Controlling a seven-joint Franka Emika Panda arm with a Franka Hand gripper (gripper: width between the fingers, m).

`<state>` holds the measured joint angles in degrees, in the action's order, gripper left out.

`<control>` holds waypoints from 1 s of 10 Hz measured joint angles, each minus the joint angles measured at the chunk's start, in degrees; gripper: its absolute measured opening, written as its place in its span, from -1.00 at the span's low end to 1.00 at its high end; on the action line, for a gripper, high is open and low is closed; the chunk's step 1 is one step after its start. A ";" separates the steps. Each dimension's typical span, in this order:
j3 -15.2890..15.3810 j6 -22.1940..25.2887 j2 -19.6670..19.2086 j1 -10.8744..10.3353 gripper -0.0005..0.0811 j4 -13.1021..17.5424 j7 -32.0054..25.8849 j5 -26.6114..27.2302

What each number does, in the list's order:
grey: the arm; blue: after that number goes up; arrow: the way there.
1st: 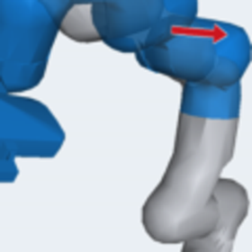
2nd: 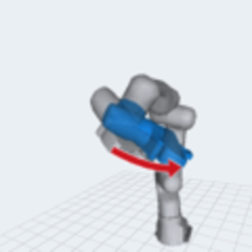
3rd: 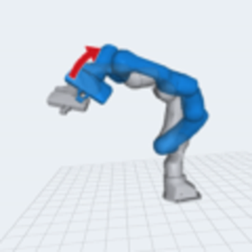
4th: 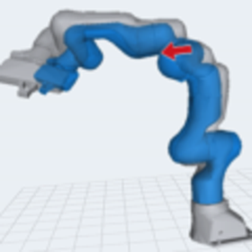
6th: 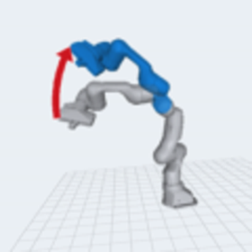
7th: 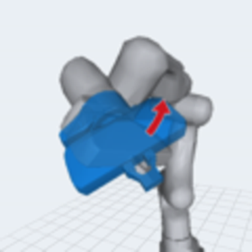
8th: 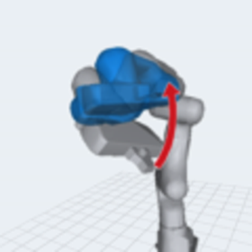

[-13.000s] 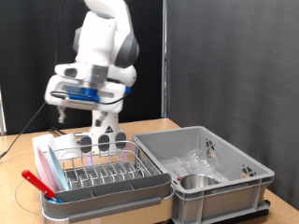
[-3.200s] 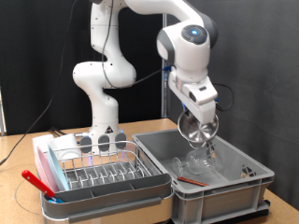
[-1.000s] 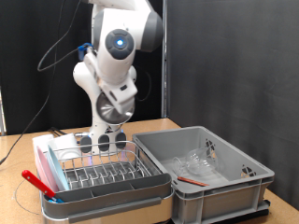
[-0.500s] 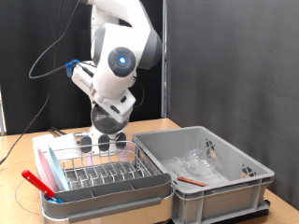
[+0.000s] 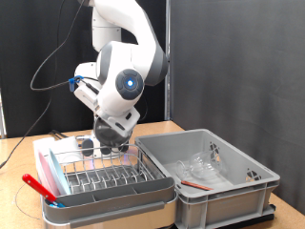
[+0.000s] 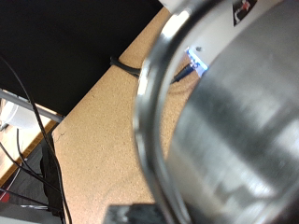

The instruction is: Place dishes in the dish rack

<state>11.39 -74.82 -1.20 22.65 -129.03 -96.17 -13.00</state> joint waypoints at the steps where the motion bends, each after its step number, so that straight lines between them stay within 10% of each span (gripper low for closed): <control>1: -0.06 -0.82 -0.86 0.09 -0.90 -0.03 0.36 -0.33; 10: 0.16 -6.90 -4.69 0.07 -0.90 -2.14 0.74 -2.16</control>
<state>11.55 -81.72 -5.89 22.71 -131.17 -95.43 -15.16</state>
